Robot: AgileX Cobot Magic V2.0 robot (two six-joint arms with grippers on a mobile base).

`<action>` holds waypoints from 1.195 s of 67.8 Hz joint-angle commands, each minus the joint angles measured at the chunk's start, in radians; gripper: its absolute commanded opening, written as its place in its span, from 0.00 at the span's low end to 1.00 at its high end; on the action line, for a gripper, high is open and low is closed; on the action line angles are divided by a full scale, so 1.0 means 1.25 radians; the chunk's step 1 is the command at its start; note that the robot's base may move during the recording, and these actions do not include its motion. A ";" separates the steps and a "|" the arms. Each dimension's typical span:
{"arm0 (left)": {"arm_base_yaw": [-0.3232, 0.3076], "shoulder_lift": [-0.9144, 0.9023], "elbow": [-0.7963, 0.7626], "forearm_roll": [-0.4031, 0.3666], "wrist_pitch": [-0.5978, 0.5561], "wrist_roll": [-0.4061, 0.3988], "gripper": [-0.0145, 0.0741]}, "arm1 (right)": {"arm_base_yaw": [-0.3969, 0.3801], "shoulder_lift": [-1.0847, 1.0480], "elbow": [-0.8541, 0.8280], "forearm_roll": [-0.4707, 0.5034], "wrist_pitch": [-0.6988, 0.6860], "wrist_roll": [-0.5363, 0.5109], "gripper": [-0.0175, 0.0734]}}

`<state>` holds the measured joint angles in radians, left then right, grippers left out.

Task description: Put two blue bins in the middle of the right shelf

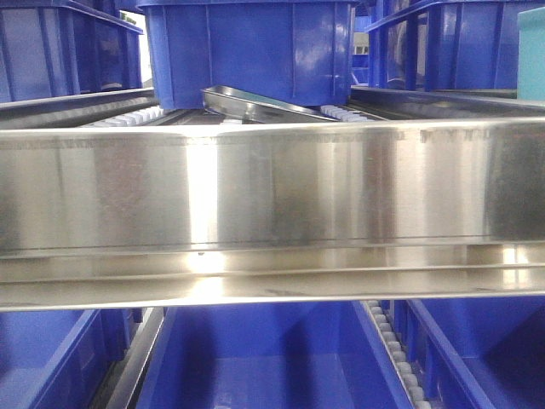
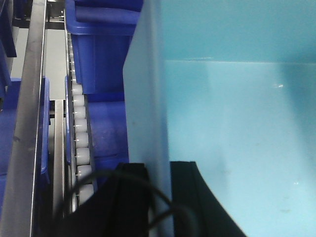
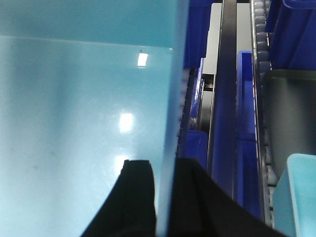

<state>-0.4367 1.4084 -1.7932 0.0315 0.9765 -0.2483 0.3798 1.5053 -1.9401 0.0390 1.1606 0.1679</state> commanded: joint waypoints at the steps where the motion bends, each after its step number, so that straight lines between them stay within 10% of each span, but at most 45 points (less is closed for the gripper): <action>1: 0.000 -0.010 -0.013 0.009 -0.042 0.002 0.04 | -0.006 -0.008 -0.006 -0.031 -0.006 -0.007 0.03; 81: 0.000 -0.010 -0.013 0.039 -0.042 0.002 0.04 | -0.006 -0.008 -0.006 -0.031 -0.140 -0.007 0.03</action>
<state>-0.4367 1.4084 -1.7972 0.0686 0.9527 -0.2483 0.3798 1.5088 -1.9401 0.0407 1.0433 0.1661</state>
